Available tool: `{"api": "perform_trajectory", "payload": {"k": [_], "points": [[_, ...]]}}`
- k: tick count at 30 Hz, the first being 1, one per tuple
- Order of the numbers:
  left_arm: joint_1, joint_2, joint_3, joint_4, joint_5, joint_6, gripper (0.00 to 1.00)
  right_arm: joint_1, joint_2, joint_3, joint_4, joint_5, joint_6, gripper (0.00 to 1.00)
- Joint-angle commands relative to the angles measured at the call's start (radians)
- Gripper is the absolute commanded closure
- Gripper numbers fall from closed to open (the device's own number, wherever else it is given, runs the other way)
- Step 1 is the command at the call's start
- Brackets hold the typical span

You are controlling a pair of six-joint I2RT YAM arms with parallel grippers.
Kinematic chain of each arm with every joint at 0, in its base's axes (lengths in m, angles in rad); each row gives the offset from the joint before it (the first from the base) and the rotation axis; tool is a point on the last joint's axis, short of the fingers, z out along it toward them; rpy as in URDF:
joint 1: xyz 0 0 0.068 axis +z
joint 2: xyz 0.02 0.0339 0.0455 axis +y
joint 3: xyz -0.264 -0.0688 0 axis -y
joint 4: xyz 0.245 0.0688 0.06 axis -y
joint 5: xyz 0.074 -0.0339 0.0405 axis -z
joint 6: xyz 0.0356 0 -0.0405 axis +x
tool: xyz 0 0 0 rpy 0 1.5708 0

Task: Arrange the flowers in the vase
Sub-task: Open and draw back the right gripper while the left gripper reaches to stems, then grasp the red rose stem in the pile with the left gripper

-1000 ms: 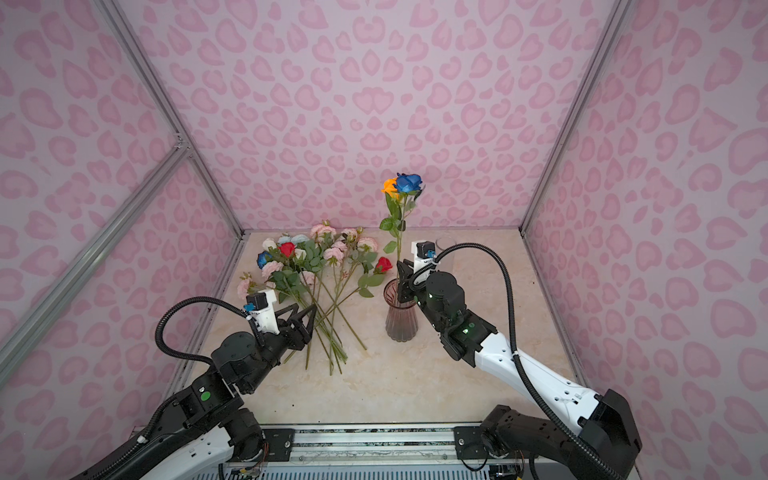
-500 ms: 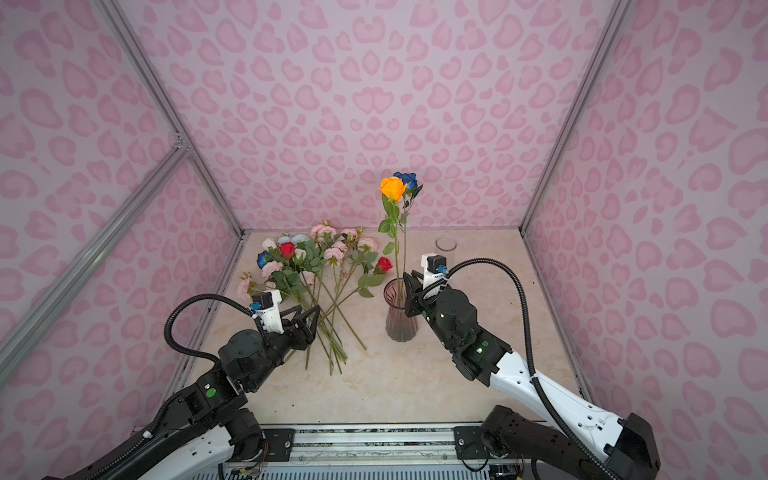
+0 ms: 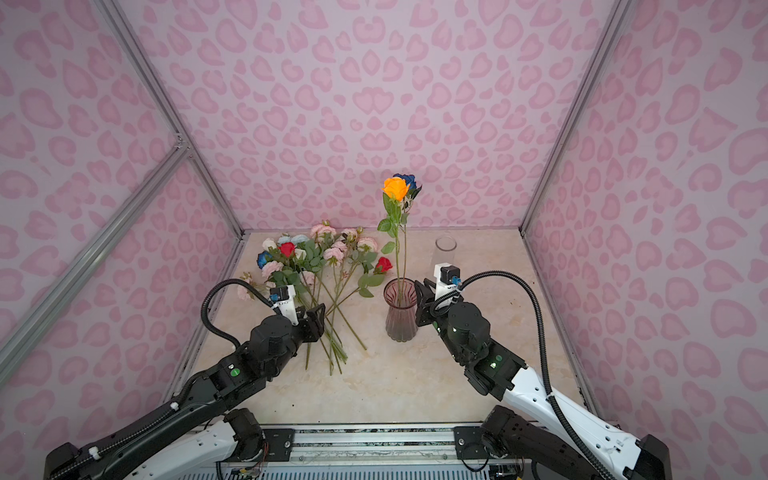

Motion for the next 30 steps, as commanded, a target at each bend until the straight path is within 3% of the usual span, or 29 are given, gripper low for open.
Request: {"api": "perform_trajectory", "payload": {"k": [1, 8, 20, 30], "points": [[0.052, 0.098, 0.051, -0.079, 0.01, -0.057, 0.38, -0.005, -0.032, -0.031, -0.035, 0.04, 0.011, 0.73], [0.163, 0.336, 0.167, -0.148, 0.127, -0.051, 0.43, -0.043, -0.112, -0.082, -0.055, 0.05, 0.026, 0.72], [0.135, 0.837, 0.521, -0.397, 0.073, 0.109, 0.55, -0.128, -0.095, -0.131, -0.045, -0.046, 0.09, 0.72], [0.13, 0.991, 0.626, -0.381, 0.002, 0.252, 0.6, -0.169, -0.102, -0.169, -0.033, -0.084, 0.117, 0.72]]}}
